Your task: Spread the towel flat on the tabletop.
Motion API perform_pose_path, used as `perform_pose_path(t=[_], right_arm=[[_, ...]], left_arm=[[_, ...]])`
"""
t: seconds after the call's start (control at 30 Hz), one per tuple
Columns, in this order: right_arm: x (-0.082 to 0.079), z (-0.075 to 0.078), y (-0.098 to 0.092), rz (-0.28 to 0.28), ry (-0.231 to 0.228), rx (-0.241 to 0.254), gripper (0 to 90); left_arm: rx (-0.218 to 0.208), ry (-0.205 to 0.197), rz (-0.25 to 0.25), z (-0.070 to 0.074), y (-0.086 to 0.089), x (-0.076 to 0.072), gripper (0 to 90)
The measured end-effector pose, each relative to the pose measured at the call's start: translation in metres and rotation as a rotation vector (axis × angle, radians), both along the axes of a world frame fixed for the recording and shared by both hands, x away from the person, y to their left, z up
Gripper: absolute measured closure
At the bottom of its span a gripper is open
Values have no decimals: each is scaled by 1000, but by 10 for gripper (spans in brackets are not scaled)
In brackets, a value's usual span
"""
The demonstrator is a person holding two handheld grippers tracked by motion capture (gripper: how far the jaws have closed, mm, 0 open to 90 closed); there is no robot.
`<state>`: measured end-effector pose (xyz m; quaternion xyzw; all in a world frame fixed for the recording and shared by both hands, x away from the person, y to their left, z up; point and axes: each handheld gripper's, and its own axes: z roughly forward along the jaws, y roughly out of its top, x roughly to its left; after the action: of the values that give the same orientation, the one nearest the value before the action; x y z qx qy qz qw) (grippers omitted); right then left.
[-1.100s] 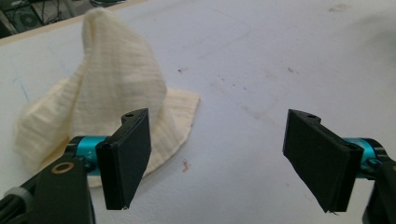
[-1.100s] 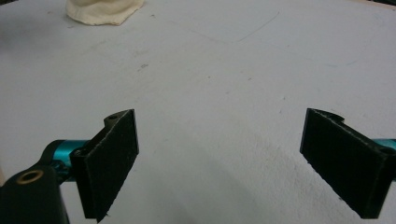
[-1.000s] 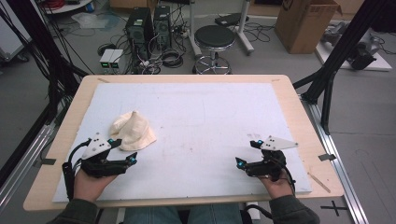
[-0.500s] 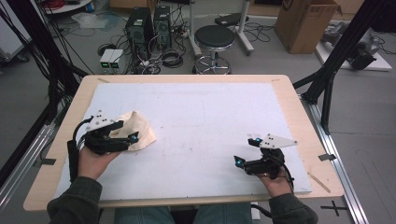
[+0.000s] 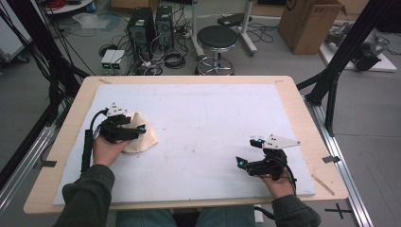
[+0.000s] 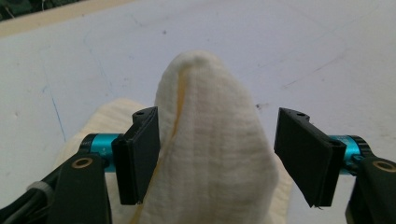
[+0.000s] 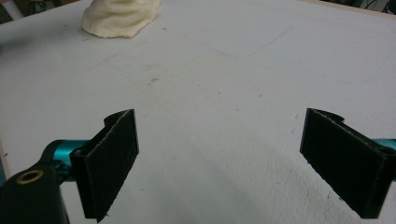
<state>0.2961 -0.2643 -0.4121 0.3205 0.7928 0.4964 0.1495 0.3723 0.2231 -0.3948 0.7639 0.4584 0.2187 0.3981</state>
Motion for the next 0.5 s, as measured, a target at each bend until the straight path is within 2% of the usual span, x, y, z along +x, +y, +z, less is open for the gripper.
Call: perform_pose_path(t=[0.1, 0.17, 0.23, 0.33, 0.5], right_arm=[[0, 0, 0, 4, -2, 2, 109], [-1, 0, 0, 4, 1, 3, 109], [-1, 0, 0, 6, -2, -2, 109], [-1, 0, 0, 10, 2, -1, 109], [-3, 0, -1, 10, 0, -2, 109]], left_arm=[[29, 49, -4, -9, -1, 8, 341], [36, 62, 12, -13, -3, 11, 379], [63, 67, 11, -16, -5, 12, 441], [109, 100, 12, -22, -6, 16, 466], [124, 133, 25, -29, -3, 17, 552]])
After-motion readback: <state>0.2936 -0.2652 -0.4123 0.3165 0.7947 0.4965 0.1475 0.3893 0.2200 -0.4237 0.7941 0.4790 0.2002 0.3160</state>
